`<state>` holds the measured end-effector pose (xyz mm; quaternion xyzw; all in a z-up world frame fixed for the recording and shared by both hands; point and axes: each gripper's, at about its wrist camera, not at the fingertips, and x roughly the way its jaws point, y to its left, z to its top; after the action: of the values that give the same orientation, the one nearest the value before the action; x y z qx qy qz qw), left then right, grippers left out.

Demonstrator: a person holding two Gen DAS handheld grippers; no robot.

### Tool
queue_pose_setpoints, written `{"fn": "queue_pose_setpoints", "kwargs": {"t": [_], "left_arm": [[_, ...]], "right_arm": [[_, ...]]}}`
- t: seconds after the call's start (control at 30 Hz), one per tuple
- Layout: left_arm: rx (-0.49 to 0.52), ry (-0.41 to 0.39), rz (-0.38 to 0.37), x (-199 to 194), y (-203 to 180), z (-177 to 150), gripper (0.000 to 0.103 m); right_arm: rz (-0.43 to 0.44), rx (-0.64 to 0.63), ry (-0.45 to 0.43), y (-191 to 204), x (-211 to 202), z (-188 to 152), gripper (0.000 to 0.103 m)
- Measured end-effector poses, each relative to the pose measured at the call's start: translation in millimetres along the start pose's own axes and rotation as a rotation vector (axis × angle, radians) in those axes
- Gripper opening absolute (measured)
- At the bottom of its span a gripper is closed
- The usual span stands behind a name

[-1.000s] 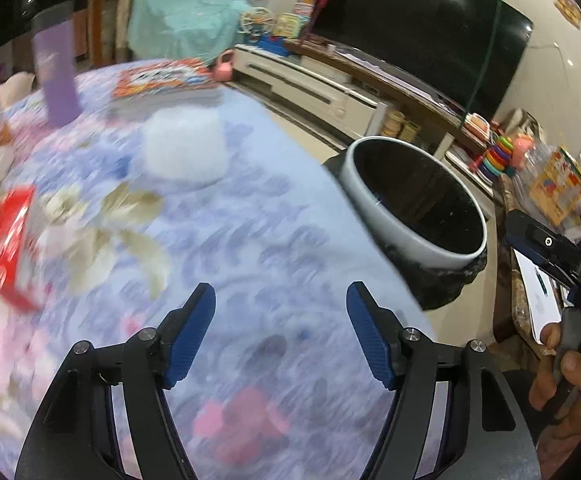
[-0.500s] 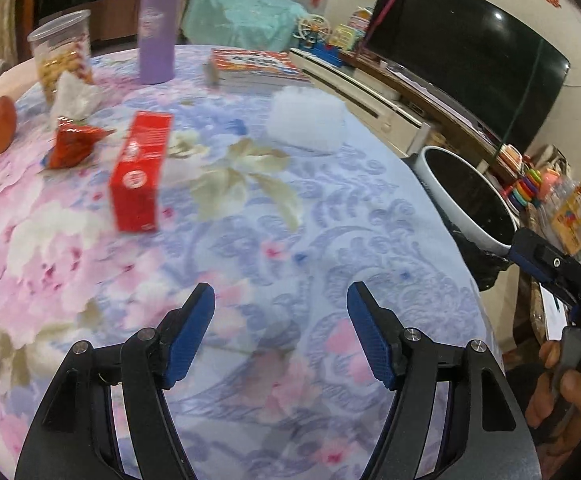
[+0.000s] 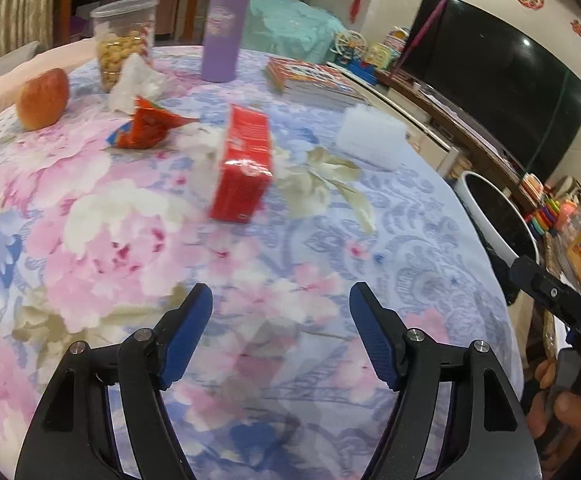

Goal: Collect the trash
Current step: 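Move both open tools back over the table toward the red carton and foam net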

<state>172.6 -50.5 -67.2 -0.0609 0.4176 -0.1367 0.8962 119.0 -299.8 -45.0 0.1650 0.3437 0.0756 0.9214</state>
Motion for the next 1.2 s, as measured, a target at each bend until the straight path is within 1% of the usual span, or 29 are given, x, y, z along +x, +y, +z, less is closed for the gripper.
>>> {"fn": "queue_pose_setpoints", "kwargs": {"t": [0.13,0.33,0.63,0.9,1.03,1.2], "left_arm": [[-0.031,-0.001,0.018,1,11,2,0.075],[-0.043,-0.003,0.033,1,19,4,0.078],[-0.047,-0.007,0.061,6,27,11,0.079],[-0.057,-0.004,0.067,16,30,22,0.080],[-0.060,0.002,0.074,25,29,29,0.080],[-0.065,0.023,0.059,37,28,39,0.081]], "right_arm": [[0.011,-0.007,0.015,6,11,-1,0.091],[0.025,-0.036,0.034,18,27,0,0.091],[0.027,-0.077,0.059,26,53,9,0.092],[0.018,-0.094,0.060,28,76,26,0.092],[0.008,-0.114,0.042,27,86,35,0.092],[0.008,-0.102,0.059,23,105,49,0.092]]}}
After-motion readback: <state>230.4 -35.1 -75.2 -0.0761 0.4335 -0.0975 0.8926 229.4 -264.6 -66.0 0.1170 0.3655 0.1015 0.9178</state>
